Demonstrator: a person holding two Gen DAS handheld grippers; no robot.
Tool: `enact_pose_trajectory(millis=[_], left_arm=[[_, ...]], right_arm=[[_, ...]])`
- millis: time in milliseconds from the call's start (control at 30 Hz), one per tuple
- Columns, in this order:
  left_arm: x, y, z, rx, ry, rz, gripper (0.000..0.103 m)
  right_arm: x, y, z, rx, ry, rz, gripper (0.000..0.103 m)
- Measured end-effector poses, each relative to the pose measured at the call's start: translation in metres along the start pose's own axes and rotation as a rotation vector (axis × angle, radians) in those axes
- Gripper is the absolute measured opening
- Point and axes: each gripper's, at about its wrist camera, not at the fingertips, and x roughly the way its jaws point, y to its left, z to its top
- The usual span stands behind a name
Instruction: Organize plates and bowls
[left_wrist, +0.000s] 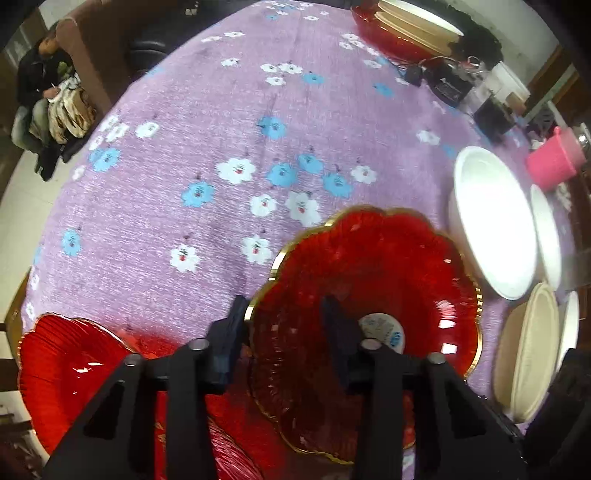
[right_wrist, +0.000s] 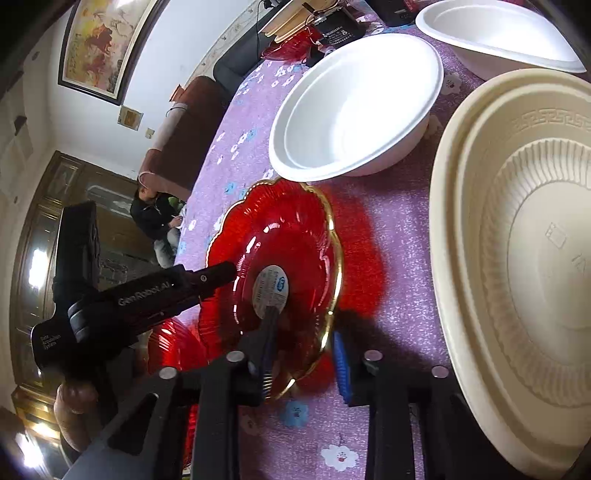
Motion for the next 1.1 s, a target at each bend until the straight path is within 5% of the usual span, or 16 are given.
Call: enact_pose_trajectory(millis=[133,533,1100], left_arm=[[-0.002,0.001,-0.003,0.026,-0.011,0.025,0.02],[-0.033,0.006,-0.017,0.045,-0.094,-0.007,0.017],[-0.105,0.084,-0.086,-0.162,-0.302,-0.055,0.015]], right_arm=[[0.0,-0.003,0.001,-0.001,0.0,-0.035,0.01],[-0.02,0.007,-0.004,-0.019,-0.052,-0.057,0.009],[-0.045,0.079,-0.047,-0.213,-0.091,-0.009,0.009]])
